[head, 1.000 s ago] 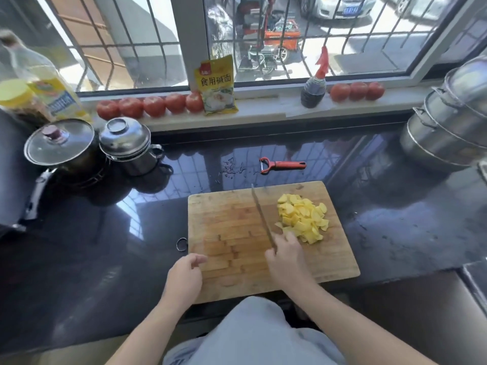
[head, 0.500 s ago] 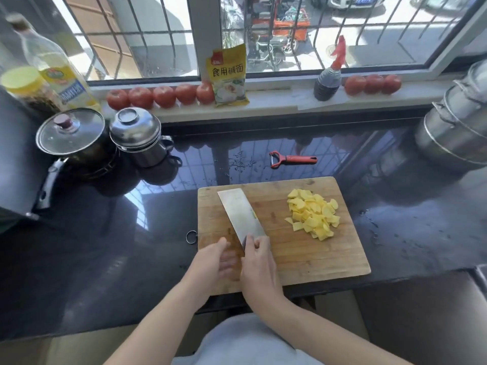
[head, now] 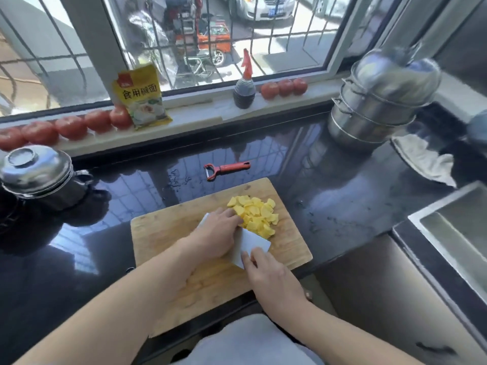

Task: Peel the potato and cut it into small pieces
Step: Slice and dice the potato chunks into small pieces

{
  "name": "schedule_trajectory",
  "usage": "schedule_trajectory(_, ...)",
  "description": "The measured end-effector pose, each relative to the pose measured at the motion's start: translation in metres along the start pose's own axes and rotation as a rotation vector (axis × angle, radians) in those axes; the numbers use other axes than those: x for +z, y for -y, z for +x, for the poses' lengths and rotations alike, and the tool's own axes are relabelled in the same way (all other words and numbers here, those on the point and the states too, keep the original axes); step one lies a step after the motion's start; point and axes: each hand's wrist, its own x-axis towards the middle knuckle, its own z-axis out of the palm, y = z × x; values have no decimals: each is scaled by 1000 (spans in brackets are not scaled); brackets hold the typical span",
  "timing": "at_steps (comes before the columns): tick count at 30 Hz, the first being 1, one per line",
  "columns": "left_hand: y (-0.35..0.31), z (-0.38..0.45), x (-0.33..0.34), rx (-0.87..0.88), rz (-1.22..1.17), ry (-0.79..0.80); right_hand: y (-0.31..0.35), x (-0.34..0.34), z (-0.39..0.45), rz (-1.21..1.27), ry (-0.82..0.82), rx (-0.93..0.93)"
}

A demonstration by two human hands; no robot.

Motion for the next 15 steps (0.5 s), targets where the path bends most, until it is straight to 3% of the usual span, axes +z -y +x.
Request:
schedule_trajectory(2, -8, 10, -9, -57, -164, -44, -6, 2, -5, 35, 23, 69)
schedule_trajectory(5, -5, -6, -31, -234, -504, -310, -8, 5, -13, 102, 38, 140)
schedule_trajectory(8, 20, -53, -39, -453, -712, -441, 1, 11, -18, 172, 105, 155)
schedule_trajectory(12, 49, -129, -13, -764, -790, -523, 29, 23, -5, 167, 206, 54)
schedule_trajectory(15, 57, -165, 17, -936, -848, -468, 58, 24, 25, 287, 210, 86)
